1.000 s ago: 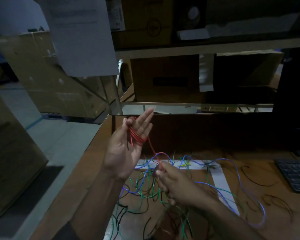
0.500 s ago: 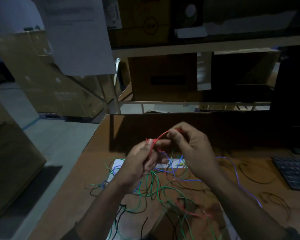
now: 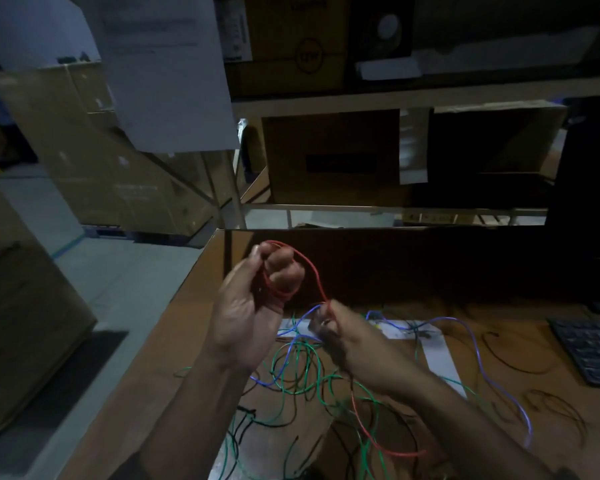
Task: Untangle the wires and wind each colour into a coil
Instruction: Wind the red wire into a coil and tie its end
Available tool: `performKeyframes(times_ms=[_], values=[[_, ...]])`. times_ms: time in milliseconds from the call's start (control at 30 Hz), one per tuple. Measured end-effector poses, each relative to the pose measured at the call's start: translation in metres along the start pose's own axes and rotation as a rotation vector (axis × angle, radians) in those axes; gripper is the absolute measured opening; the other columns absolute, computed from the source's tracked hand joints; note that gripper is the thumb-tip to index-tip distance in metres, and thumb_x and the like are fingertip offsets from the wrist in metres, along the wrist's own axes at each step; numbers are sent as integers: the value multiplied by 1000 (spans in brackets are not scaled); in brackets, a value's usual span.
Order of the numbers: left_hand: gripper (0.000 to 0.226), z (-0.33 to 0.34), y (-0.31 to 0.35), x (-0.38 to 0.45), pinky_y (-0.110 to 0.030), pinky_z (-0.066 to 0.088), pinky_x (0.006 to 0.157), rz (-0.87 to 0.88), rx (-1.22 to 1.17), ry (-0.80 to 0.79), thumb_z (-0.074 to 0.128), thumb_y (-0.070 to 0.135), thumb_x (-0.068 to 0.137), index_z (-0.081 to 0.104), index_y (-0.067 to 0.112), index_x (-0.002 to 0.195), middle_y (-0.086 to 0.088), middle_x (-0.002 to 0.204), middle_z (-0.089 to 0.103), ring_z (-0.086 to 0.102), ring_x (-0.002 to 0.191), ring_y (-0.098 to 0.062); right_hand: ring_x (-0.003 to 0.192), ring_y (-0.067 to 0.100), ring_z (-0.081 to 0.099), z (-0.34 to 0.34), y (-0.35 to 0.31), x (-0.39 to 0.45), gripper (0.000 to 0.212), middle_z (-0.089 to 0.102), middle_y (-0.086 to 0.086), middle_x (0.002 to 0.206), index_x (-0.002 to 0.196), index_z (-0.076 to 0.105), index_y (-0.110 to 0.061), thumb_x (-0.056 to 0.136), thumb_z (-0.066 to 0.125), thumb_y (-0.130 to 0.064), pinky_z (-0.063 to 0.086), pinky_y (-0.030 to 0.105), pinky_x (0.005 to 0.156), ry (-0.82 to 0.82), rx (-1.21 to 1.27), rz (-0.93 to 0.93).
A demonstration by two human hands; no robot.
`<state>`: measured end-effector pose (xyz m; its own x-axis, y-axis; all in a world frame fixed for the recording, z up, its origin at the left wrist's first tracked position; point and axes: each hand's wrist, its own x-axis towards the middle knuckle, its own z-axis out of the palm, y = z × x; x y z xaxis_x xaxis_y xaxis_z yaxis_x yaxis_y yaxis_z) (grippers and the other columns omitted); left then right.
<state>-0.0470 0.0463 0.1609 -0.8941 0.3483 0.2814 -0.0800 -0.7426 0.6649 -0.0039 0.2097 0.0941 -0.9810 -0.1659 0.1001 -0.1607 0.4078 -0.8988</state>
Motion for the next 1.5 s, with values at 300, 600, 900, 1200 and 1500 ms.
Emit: performKeyframes(times_ms=[300,600,900,1200,1500], values=[[44,-35,-2,16,-42,18,125,96,599,-11,33,21,109,76,25,105,-17,142,62,37,150,-15,90,17,59,8,-19,-28,19,63,-6,93,111,55,-32,103,42,-44,49,46,85,-222,-387,-139],[40,-25,-24,-10,-26,46,63,-161,703,-165,40,31,105,73,13,118,-4,48,41,47,48,-10,72,12,63,-35,-35,-6,24,64,-9,75,88,60,-28,103,50,-44,52,45,67,466,-198,-296],[56,-7,-1,-12,-18,46,58,-351,-166,-367,28,29,111,46,-15,141,-16,89,76,31,34,-7,54,5,41,-23,-12,12,47,46,-10,56,78,55,-18,101,39,-55,34,35,56,362,11,-144],[48,-3,1,0,-32,56,98,-13,74,17,33,23,110,49,-12,139,-6,111,77,55,48,-2,84,30,62,14,9,-9,13,64,4,94,109,41,-23,102,37,-33,51,50,78,-42,-410,26],[39,-32,-34,0,-27,30,118,-85,778,-51,32,18,112,52,6,143,3,123,75,47,140,-1,89,23,61,0,-28,-24,23,67,-2,94,103,54,-25,101,44,-46,44,38,73,-3,-649,-156]])
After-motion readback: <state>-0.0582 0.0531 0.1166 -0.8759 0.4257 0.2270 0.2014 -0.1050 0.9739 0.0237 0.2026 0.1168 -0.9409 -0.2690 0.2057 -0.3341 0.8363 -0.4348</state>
